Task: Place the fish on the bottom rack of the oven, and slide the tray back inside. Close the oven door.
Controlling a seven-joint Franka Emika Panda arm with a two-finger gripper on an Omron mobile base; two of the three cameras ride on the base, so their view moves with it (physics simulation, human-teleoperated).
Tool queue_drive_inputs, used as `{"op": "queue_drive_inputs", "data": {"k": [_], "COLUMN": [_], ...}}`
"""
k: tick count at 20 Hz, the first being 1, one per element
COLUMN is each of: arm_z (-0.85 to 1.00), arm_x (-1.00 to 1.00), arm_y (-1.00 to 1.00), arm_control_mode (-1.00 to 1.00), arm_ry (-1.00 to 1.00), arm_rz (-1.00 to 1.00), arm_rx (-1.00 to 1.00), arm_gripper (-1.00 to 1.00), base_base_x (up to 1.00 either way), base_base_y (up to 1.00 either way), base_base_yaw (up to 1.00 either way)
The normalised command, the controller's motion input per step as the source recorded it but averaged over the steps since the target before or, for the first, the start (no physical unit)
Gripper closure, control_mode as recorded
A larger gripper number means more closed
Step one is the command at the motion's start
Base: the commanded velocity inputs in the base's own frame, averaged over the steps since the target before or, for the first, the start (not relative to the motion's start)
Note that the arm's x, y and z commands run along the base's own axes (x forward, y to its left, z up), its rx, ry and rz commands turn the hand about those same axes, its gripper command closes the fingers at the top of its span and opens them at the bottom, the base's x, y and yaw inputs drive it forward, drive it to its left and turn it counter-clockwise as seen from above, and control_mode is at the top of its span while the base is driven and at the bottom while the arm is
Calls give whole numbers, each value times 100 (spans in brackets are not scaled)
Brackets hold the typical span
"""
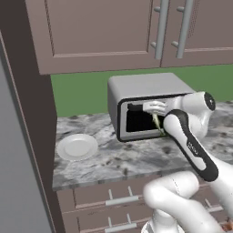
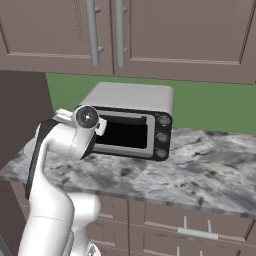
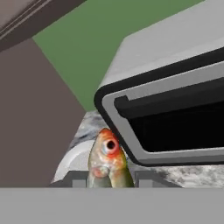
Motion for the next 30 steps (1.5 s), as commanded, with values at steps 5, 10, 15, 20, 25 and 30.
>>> {"op": "queue_drive_inputs", "data": {"k": [5,10,15,20,25,30], "arm_z": [23,0,-3,-21,-60,-37], "arm_x": [-46,-43,-41,-23,-98,-36], "arm_y": [-26,-4,-13,-8,0,0], "arm_control_mode": [-100,-100,-100,-100,-100,-100], "arm_ry": [0,-1,-1,14,15,2], "arm_rz": [3,1,1,2,24,29], "arm_rx": [-31,-32,-11,0,0,-1], "arm_gripper": [100,100,100,100,100,100], "base_base_x": [0,0,0,0,0,0], "base_base_y": [0,0,0,0,0,0], "base_base_yaw": [0,0,0,0,0,0]}}
